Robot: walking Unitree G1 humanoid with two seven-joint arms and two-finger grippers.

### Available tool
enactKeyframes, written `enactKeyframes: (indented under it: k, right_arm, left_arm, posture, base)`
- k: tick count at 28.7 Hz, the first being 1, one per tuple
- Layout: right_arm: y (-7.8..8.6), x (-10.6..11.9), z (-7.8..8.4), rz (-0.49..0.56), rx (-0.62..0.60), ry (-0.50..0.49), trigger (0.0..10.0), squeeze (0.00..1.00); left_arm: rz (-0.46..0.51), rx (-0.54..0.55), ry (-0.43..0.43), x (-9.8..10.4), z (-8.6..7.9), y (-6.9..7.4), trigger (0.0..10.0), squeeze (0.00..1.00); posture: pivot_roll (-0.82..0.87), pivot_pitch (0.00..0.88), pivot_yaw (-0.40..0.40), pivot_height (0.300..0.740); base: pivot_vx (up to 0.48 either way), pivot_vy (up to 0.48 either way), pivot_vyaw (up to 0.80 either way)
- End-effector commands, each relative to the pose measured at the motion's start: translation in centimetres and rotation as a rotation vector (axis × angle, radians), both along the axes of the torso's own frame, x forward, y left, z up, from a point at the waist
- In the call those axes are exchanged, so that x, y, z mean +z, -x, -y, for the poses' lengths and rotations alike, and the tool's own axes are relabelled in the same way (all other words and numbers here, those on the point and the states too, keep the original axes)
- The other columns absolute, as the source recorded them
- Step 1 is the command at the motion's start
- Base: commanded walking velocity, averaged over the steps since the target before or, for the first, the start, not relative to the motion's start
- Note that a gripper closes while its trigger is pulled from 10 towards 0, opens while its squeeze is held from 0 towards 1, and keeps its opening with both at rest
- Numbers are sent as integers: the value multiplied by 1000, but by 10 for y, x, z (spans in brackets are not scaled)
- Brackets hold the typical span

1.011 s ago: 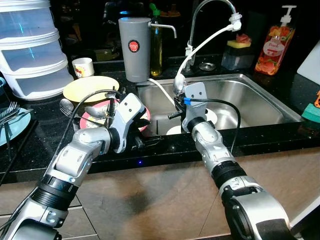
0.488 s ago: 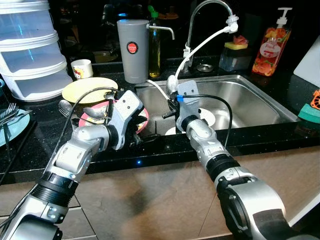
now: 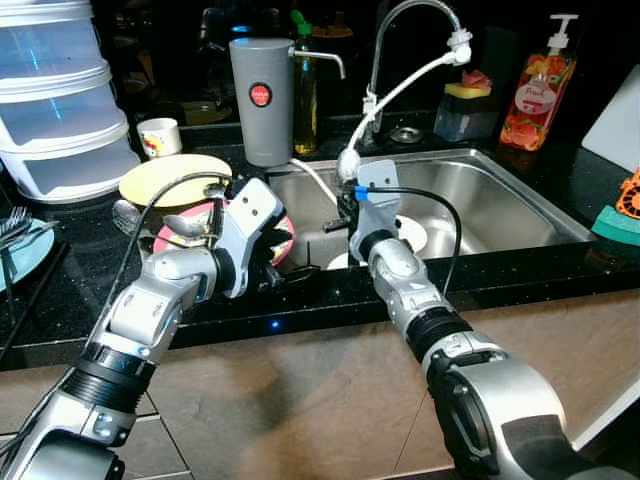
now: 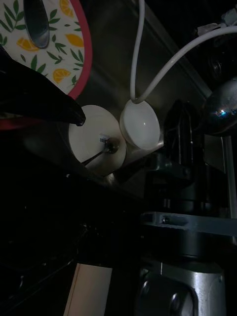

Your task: Kitchen organization

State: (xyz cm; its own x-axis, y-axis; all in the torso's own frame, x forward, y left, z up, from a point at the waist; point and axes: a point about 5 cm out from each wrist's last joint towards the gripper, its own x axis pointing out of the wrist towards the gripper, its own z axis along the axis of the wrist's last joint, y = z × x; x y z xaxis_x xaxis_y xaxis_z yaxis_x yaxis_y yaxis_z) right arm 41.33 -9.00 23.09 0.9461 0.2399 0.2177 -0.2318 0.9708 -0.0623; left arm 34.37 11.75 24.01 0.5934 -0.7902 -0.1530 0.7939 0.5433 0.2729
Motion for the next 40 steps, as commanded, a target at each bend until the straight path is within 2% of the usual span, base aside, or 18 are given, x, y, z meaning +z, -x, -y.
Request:
enactKeyframes:
  k: [1,5,8,13,18,20,40]
  right_arm:
    - [0,2,-4,-5,2,-16,10000,0]
    - [0,8,-5,39,-2,-22,10000,0]
    - [2,12,-5,101,-72,-16,10000,0]
    - [3,14,-6,142,-104,-2,10000,0]
    - [5,25,-6,206,-128,-37,10000,0]
    - [5,28,-5,237,-166,-21,10000,0]
    - [9,14,-12,215,-162,-45,10000,0]
  left_arm:
    - [3,3,4,0,-1,1,10000,0]
    - [1,-1,6,-2,1,2,10000,0]
    - [0,-3,9,-3,1,3,10000,0]
    - [-1,-4,9,-3,1,3,10000,0]
    - [2,-5,9,-3,1,4,10000,0]
    - [2,-7,9,-4,1,4,10000,0]
    - [-8,-31,12,-4,4,8,10000,0]
  posture:
    - [73,80,15,740]
    - [72,77,13,740]
    - [69,72,12,740]
    - [69,69,12,740]
    - [70,68,12,740]
    - [67,67,12,740]
    - [74,78,12,740]
  base:
    - [0,0,0]
    - [0,0,0]
    - [0,0,0]
    - [0,0,0]
    - [0,0,0]
    - [0,0,0]
    - [0,0,0]
